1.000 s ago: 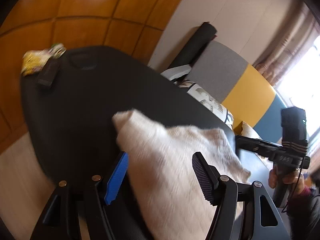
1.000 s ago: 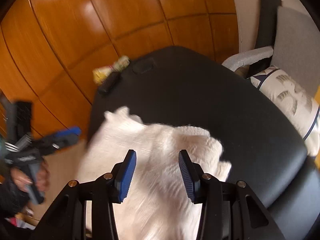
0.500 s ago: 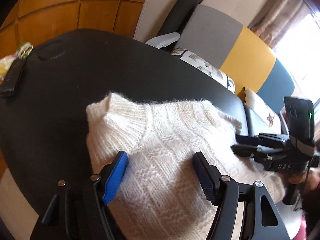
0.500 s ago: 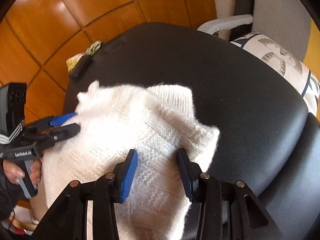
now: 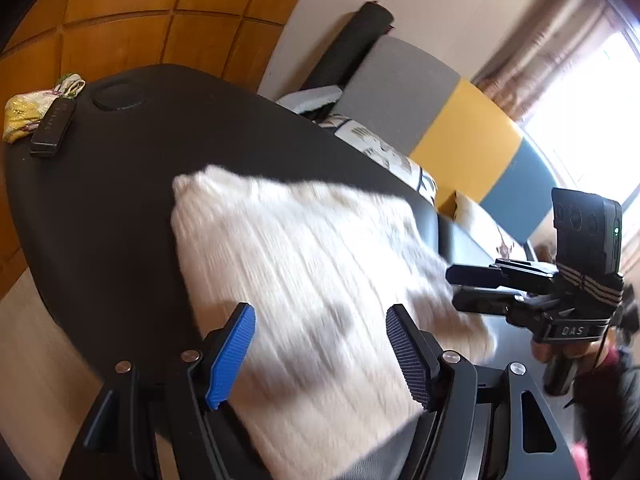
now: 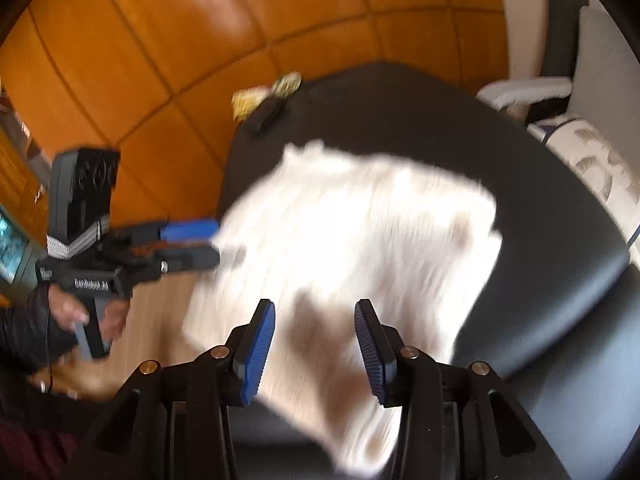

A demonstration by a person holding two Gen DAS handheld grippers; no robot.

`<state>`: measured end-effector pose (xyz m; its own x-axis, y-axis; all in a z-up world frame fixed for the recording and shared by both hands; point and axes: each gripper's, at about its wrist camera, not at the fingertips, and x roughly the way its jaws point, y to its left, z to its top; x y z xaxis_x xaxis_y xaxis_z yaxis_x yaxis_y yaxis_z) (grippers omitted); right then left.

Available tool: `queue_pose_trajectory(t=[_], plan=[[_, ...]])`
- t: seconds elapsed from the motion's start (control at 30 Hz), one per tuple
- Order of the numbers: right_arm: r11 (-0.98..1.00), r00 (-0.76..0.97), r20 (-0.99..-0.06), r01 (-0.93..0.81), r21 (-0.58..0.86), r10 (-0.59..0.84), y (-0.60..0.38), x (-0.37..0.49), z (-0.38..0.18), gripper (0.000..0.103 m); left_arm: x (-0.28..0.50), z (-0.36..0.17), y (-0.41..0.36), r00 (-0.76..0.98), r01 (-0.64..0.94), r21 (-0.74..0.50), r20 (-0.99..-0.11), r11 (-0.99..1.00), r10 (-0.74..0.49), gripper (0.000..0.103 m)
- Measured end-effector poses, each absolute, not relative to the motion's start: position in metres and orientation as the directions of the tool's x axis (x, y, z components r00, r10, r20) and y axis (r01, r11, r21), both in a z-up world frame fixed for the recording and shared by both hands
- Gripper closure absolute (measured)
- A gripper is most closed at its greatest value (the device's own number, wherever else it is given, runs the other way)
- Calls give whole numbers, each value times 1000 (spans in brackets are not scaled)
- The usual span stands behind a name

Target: Fold clothes

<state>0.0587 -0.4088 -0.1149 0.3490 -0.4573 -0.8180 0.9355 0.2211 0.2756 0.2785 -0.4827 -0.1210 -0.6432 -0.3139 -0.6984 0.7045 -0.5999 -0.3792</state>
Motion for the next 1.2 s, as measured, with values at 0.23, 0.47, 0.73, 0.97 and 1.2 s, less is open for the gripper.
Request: queue_pose_trajectory(t=[0.23,0.47,0.73,0.97,1.2], plan=[[105,298,-851,954,281,-432,-389,44,-159,63,266,-151,-438,-498,609,-25,-790,-793,-358,34],[41,279,-825,954,298,-491,-380,39,-157,63,288,-165,-454,-529,642,-139,-792,-754,-305,30],[-64,85,-748,984,168,-659,-361,77,-97,60,342,-116,-452,-604,773,-375,-682,-512,-413,14],[-224,-109,-745,973,56,-659,-356,121,-75,39,334,-73,-432,-360,915,-141,-709,-379,-606,10],[-255,-188,-700,967,-9,-688,-351,149,-58,39,315,-40,-403,-330,923,-72,-652,-378,-682,6]])
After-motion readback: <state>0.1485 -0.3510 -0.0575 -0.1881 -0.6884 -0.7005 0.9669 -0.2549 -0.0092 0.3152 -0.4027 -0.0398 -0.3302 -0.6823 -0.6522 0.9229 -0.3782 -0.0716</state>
